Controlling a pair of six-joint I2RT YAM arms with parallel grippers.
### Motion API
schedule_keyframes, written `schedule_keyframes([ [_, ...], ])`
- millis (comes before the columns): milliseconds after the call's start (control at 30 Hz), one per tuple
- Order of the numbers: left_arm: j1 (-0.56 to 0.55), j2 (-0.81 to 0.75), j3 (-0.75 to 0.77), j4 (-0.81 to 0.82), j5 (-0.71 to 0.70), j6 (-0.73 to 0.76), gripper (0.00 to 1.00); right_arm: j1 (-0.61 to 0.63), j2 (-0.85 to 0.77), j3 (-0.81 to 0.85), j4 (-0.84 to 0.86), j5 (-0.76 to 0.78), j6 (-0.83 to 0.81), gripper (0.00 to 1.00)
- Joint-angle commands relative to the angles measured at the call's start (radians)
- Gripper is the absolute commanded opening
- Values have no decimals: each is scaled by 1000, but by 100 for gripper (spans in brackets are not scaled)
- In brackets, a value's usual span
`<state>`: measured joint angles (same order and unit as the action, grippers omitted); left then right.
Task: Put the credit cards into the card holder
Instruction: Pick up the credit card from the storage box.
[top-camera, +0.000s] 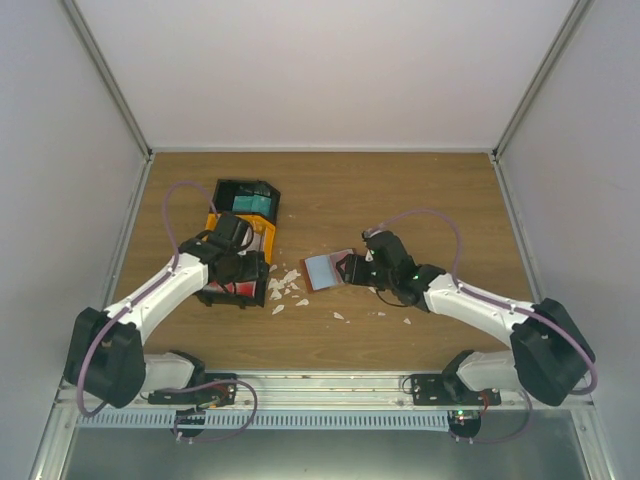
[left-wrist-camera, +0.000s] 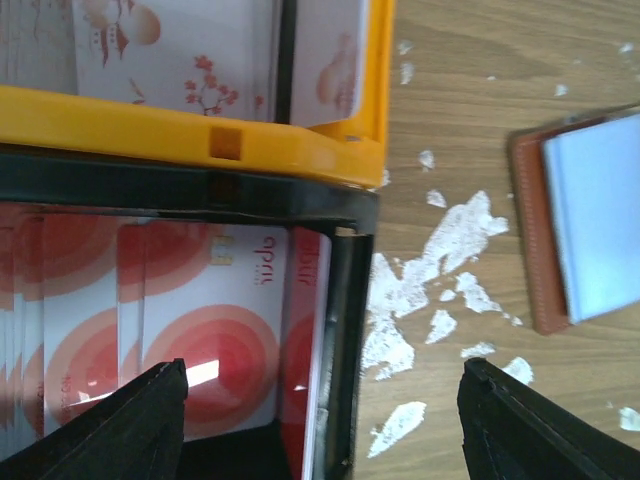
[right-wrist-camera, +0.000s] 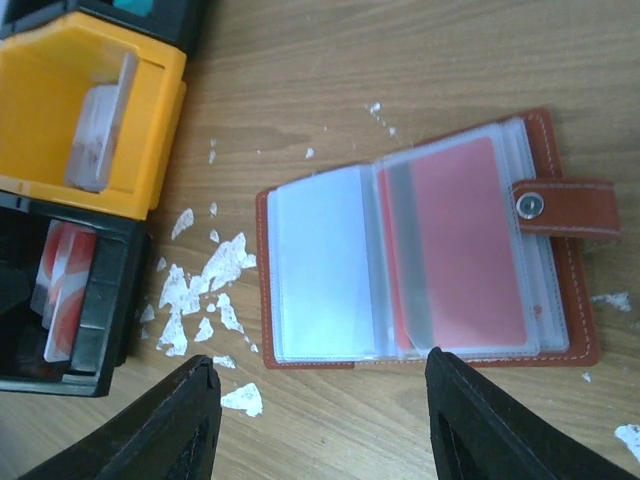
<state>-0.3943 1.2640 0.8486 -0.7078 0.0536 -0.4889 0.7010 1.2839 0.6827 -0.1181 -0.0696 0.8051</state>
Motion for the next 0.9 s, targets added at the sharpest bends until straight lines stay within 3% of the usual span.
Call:
schedule_keyframes([
  [0, 39, 65, 1, 15, 58, 77, 73, 6, 46, -16, 38, -33, 36, 57],
  [467, 54, 184, 24, 27, 224, 178, 57, 8, 101, 19, 10, -9, 40, 55],
  [667, 54, 141, 31, 14, 226, 182, 45, 8, 111, 26, 2, -14, 37, 55],
  [867, 55, 120, 41, -7, 195, 173, 41, 8, 107, 22, 2, -12, 38, 55],
])
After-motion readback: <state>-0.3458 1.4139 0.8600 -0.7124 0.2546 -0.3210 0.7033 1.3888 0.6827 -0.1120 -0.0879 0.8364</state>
